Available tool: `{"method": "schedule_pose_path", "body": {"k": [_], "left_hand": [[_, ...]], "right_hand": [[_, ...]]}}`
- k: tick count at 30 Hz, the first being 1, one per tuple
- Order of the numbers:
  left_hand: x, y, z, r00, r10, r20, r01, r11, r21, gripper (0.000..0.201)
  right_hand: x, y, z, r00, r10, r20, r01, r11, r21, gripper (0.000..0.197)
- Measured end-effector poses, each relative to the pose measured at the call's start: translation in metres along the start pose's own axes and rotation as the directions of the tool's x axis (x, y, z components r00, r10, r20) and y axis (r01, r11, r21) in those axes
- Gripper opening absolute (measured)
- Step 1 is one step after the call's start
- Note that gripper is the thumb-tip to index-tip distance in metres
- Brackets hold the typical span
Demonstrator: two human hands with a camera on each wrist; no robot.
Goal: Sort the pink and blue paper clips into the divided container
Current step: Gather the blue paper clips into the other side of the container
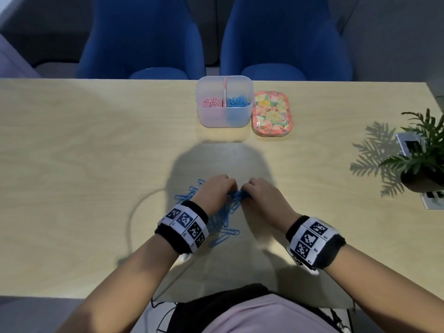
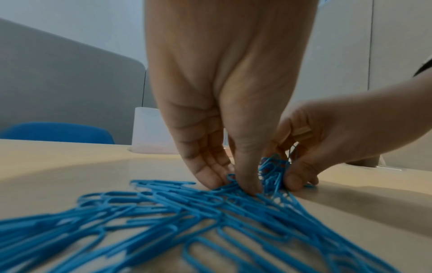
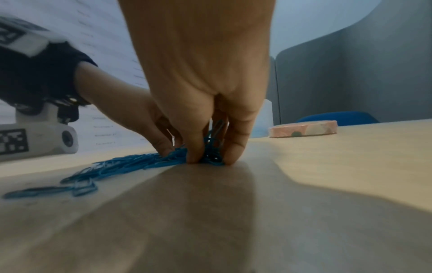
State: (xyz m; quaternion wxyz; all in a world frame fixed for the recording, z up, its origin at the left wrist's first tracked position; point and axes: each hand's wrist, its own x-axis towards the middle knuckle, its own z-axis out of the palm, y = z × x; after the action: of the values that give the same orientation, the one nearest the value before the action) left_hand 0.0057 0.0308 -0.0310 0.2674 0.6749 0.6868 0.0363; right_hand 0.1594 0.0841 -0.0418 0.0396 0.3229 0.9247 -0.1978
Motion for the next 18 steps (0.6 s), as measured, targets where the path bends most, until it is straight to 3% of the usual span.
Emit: {"method": "schedule_pose_path", "body": {"k": [4, 9, 13, 18], "left_hand": [[-0.004, -0.010, 0.001, 0.999, 0.006, -0.032, -0.006, 1.000, -0.010, 0.019], [-0.003, -0.015, 0.003, 0.999, 0.042, -0.017, -0.041, 0.998, 0.055, 0.019], [0.000, -0.017, 0.006, 0.996, 0.061, -0.064, -0.056, 0.996, 0.075, 0.022], [0.004, -0.018, 0.003, 0.996, 0.035, -0.083, -0.027, 0.995, 0.095, 0.022]], "right_hand": [[0.002, 0.009, -0.004, 1.000, 0.008, 0.022, -0.008, 1.000, -0.008, 0.022], [0.008, 0.024, -0.029, 0.984, 0.167, 0.064, -0.179, 0.935, 0.307, 0.013], [0.034, 0.028, -0.075, 0.985, 0.152, 0.078, -0.171, 0.863, 0.476, 0.007], [0.098, 0.035, -0.140, 0.975, 0.220, -0.040, -0.171, 0.851, 0.497, 0.037]]}}
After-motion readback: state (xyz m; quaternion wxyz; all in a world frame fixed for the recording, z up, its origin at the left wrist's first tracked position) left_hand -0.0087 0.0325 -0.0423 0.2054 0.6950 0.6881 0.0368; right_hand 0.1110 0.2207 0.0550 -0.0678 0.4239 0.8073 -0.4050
